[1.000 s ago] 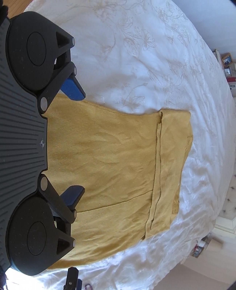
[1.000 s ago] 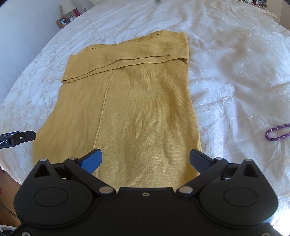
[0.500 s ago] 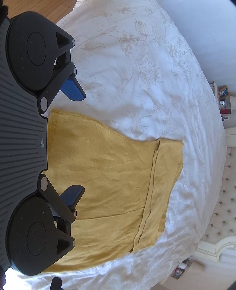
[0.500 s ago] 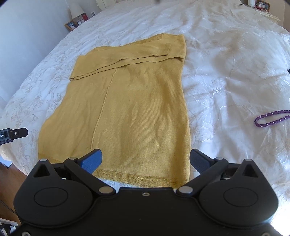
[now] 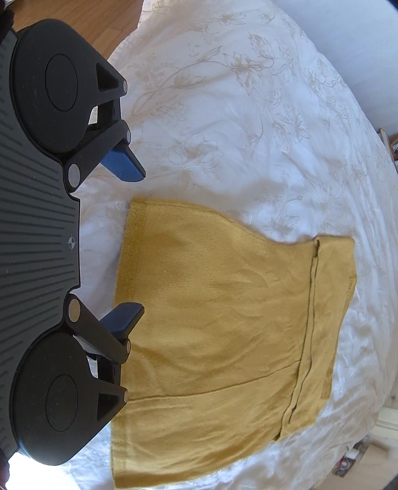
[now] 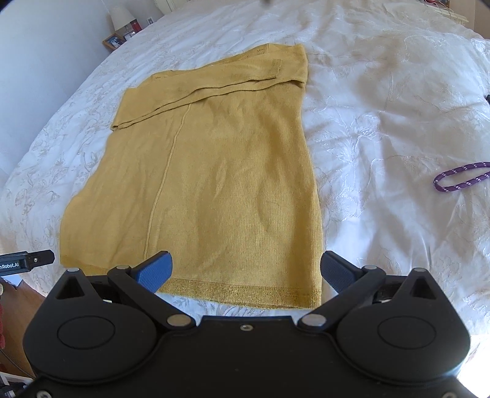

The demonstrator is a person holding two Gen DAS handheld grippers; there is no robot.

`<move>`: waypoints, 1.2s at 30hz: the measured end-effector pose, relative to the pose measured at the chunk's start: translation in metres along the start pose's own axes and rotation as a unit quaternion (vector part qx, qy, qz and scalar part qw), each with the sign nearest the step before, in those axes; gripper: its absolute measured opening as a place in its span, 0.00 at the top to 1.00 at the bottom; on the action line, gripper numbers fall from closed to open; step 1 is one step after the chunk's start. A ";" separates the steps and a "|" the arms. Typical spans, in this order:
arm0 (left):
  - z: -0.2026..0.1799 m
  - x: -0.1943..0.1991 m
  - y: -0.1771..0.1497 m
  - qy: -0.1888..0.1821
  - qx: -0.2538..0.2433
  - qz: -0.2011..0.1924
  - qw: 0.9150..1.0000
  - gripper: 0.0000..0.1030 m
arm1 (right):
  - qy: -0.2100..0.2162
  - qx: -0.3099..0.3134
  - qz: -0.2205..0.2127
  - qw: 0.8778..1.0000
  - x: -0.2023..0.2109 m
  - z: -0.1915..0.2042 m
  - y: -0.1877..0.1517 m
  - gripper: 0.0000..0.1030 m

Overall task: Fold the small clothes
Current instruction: 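Position both grippers at the two corners of the sweater hem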

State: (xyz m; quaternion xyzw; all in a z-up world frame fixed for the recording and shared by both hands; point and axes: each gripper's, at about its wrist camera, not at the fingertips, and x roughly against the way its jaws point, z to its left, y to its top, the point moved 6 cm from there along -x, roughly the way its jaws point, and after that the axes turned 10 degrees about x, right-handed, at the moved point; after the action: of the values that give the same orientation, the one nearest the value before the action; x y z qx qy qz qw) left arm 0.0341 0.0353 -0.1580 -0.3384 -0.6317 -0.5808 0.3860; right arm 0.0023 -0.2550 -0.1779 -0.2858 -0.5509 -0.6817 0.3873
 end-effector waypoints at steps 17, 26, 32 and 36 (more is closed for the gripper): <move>0.022 -0.045 0.013 -0.015 -0.005 0.014 1.000 0.27 | -0.004 -0.030 0.039 0.999 -0.026 -0.026 -0.005 0.01; 0.018 -0.081 0.015 -0.030 -0.032 0.045 0.998 0.26 | 0.024 -0.040 0.072 0.996 -0.050 -0.031 -0.011 0.01; 0.021 -0.089 0.013 -0.037 -0.026 0.048 0.998 0.23 | 0.027 -0.050 0.086 0.995 -0.064 -0.034 -0.014 0.00; 0.027 -0.093 0.012 -0.040 -0.011 0.056 0.998 0.13 | 0.029 -0.054 0.086 0.994 -0.071 -0.038 -0.017 0.00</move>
State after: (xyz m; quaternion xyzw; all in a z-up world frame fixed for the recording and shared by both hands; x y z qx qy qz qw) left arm 0.0862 0.0650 -0.2344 -0.4003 -0.6205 -0.5513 0.3883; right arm 0.0272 -0.2753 -0.2532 -0.3332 -0.4752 -0.6825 0.4442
